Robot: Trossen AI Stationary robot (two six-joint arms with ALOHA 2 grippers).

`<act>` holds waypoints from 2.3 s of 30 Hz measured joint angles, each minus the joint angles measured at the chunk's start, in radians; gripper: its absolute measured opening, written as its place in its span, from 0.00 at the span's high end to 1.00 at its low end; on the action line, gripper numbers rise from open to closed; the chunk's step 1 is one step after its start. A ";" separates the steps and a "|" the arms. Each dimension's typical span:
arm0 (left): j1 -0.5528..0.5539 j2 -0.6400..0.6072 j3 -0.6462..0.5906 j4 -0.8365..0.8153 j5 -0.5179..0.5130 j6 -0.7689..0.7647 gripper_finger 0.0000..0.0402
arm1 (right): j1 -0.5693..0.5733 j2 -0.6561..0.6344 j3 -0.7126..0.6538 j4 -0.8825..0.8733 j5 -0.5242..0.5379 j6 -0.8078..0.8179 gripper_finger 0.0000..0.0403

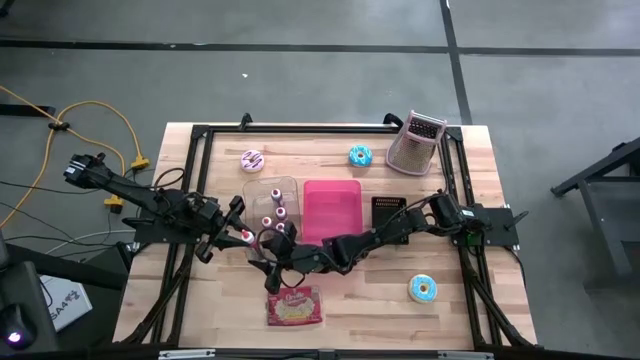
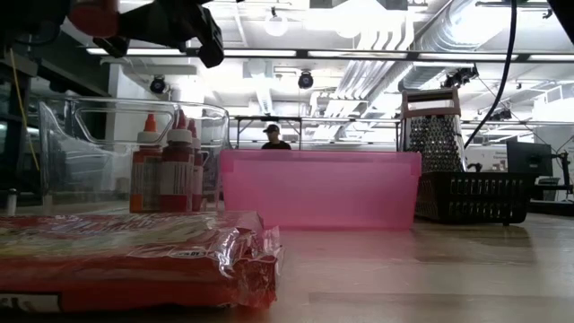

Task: Pick & Place Food Item
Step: Put the orange food coloring bottle into the transparent bin

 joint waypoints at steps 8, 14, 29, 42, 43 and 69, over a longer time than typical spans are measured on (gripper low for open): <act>0.000 -0.019 0.000 0.000 0.002 0.000 0.71 | 0.001 0.000 0.000 -0.062 -0.024 0.041 0.45; 0.000 -0.022 0.000 -0.026 0.005 0.000 0.71 | 0.002 0.000 0.000 -0.107 -0.054 0.061 0.44; 0.000 -0.018 0.000 -0.107 -0.086 0.009 0.71 | 0.019 -0.125 -0.003 -0.448 -0.179 0.200 0.47; 0.000 -0.014 0.000 -0.247 -0.236 0.072 0.71 | 0.076 -0.184 -0.001 -0.473 -0.197 0.219 0.47; 0.000 -0.015 0.000 -0.251 -0.237 0.078 0.71 | 0.080 -0.184 -0.001 -0.476 -0.197 0.229 0.47; -0.081 0.025 -0.079 -0.284 -0.269 0.207 0.71 | 0.116 -0.184 -0.001 -0.455 -0.158 0.294 0.47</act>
